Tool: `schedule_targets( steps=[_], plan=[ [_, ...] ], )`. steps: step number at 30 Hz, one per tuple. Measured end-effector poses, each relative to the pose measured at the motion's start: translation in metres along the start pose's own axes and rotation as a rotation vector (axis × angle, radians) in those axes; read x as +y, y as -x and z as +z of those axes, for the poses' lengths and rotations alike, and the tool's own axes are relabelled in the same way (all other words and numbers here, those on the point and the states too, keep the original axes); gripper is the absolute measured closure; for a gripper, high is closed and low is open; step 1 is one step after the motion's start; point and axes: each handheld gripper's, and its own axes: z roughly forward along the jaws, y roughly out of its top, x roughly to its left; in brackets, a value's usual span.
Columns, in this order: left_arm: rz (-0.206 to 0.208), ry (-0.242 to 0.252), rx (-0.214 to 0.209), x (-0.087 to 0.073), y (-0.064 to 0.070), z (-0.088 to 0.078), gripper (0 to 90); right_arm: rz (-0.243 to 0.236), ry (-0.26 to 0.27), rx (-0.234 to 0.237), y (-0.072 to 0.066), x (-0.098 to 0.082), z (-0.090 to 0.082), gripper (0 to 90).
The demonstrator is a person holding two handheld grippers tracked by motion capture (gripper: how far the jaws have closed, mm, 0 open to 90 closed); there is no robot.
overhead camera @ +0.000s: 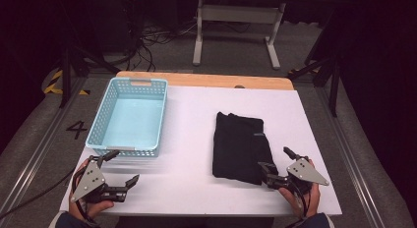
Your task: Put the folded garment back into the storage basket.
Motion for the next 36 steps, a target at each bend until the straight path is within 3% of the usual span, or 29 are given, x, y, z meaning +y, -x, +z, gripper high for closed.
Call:
schedule_targets(
  steps=[3,8,10,14,16,18,20,21,25,29,33,35,36],
  plan=[
    [-0.005,-0.01,0.006,-0.002,0.0,-0.001,6.5,0.023,0.008,-0.003,0.001,0.0,0.002,8.3],
    [0.0,-0.02,-0.012,-0.003,0.002,-0.002,6.7,0.044,-0.019,0.045,0.001,0.001,0.008,7.2],
    [0.013,-0.037,-0.008,-0.004,0.003,-0.001,6.3,0.057,-0.028,0.052,0.004,0.006,0.011,7.1],
    [-0.001,-0.041,-0.017,-0.008,0.003,-0.002,6.2,0.074,-0.043,0.094,0.008,0.019,0.019,6.0],
    [0.0,-0.039,-0.014,-0.007,0.003,-0.001,6.2,0.07,-0.072,0.102,0.01,0.024,0.024,5.5],
    [0.006,-0.045,-0.021,-0.007,0.004,-0.001,6.2,0.096,-0.093,0.138,0.013,0.03,0.029,5.0],
    [0.01,-0.05,-0.018,-0.008,0.004,0.0,6.2,0.094,-0.122,0.138,0.015,0.036,0.036,5.2],
    [0.008,-0.051,-0.023,-0.008,0.004,0.0,6.3,0.115,-0.148,0.15,0.019,0.042,0.045,5.1],
    [-0.003,-0.059,-0.035,-0.01,0.004,0.003,6.3,0.138,-0.191,0.167,0.021,0.044,0.059,4.2],
    [0.002,-0.06,-0.037,-0.009,0.004,0.003,6.3,0.172,-0.28,0.174,0.021,0.039,0.08,4.3],
    [0.004,-0.066,-0.043,-0.01,0.004,0.004,6.4,0.208,-0.319,0.18,0.023,0.033,0.088,4.0],
    [0.004,-0.075,-0.045,-0.01,0.004,0.006,6.5,0.251,-0.374,0.143,0.028,0.024,0.095,4.1],
    [0.01,-0.08,-0.047,-0.01,0.003,0.006,6.5,0.288,-0.388,0.154,0.031,0.019,0.098,3.3]
  ],
)
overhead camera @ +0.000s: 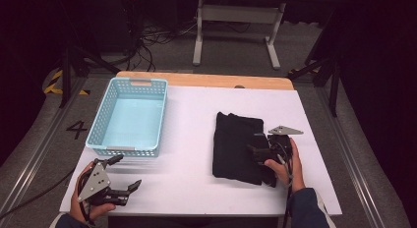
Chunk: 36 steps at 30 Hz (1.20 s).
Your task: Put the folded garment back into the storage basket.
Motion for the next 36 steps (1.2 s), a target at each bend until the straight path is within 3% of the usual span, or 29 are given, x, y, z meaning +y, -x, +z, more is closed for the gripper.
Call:
schedule_targets(
  steps=[5,6,13,14,16,19,22,23,25,29,30,31,36],
  plan=[
    [0.007,-0.002,-0.004,0.0,-0.001,0.002,6.8,0.045,-0.039,0.033,0.008,-0.005,0.007,1.2],
    [0.006,-0.001,-0.005,0.0,-0.001,0.002,6.8,0.058,-0.061,0.059,0.009,-0.006,0.011,1.6],
    [0.001,-0.001,0.003,-0.001,-0.003,0.002,6.9,0.089,-0.057,0.137,0.013,-0.009,0.015,2.5],
    [0.001,-0.002,0.0,-0.001,-0.003,0.002,6.8,0.081,-0.064,0.176,0.012,-0.008,0.015,2.6],
    [0.004,-0.006,0.0,-0.001,-0.003,0.002,6.8,0.082,-0.063,0.188,0.011,-0.008,0.016,2.7],
    [0.0,-0.009,0.001,-0.001,-0.004,0.003,6.9,0.066,-0.074,0.265,0.007,-0.008,0.017,3.2],
    [0.003,-0.013,-0.001,-0.001,-0.004,0.004,7.1,-0.001,-0.099,0.276,-0.002,-0.007,0.019,6.1],
    [0.009,-0.014,0.002,-0.001,-0.004,0.004,7.1,-0.001,-0.099,0.276,-0.002,-0.007,0.019,6.1],
    [0.014,-0.016,-0.003,-0.001,-0.004,0.003,7.2,-0.013,-0.1,0.277,-0.004,-0.007,0.019,11.3],
    [0.012,-0.016,-0.011,-0.002,-0.005,0.005,7.4,-0.014,-0.101,0.332,-0.004,-0.007,0.019,29.4],
    [0.013,-0.019,-0.013,-0.002,-0.005,0.005,7.4,-0.009,-0.104,0.358,-0.004,-0.007,0.019,34.5],
    [0.012,-0.024,-0.014,-0.002,-0.005,0.006,7.4,0.008,-0.106,0.412,-0.003,-0.007,0.02,45.0],
    [0.019,-0.029,-0.015,-0.001,-0.003,0.006,7.8,0.017,-0.09,0.464,-0.002,-0.007,0.018,54.9]
  ],
)
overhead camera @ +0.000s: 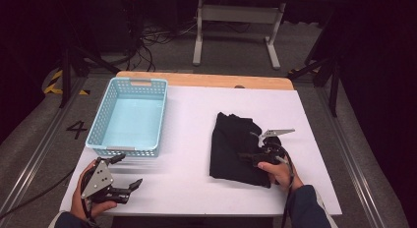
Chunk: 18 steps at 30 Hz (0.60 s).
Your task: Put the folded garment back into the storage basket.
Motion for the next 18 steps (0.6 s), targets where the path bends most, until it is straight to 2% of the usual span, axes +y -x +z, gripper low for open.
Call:
schedule_targets(
  steps=[5,8,10,14,15,18],
  plan=[
    [-0.003,0.0,0.003,-0.001,0.0,-0.001,7.8,-0.024,0.028,0.01,-0.005,0.003,-0.003,58.0],
    [-0.003,0.001,0.003,-0.001,0.0,-0.001,7.8,-0.025,0.057,0.032,-0.008,0.004,-0.005,58.4],
    [-0.003,-0.001,0.005,-0.001,0.0,-0.001,7.8,-0.044,0.09,0.052,-0.014,0.007,-0.008,58.9],
    [-0.007,0.005,0.009,-0.001,0.0,-0.002,7.9,-0.051,0.115,0.067,-0.019,0.01,-0.01,59.0],
    [-0.009,0.005,0.013,-0.001,0.001,-0.002,7.8,-0.056,0.134,0.064,-0.023,0.012,-0.012,59.1],
    [-0.008,0.006,0.014,-0.001,0.0,-0.003,7.8,-0.067,0.146,0.063,-0.027,0.015,-0.014,59.1]
  ],
)
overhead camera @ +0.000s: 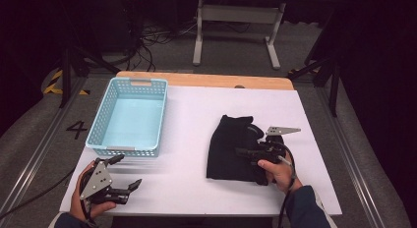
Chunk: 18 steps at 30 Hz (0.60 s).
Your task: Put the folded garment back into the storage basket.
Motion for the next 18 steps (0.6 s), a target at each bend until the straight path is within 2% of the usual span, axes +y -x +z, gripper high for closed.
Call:
schedule_targets(
  steps=[5,10,14,18],
  plan=[
    [-0.001,0.005,0.003,0.0,0.0,0.0,7.8,-0.043,0.04,0.006,-0.017,0.011,-0.001,59.0],
    [-0.002,-0.001,0.003,-0.001,0.001,0.0,7.8,-0.062,0.074,0.015,-0.027,0.019,-0.002,58.9],
    [0.0,-0.001,-0.001,-0.001,0.002,0.001,7.8,-0.084,0.12,0.003,-0.035,0.029,-0.003,58.8],
    [0.002,-0.005,-0.002,-0.002,0.003,0.001,7.8,-0.094,0.142,-0.007,-0.038,0.036,-0.002,58.8]
  ],
)
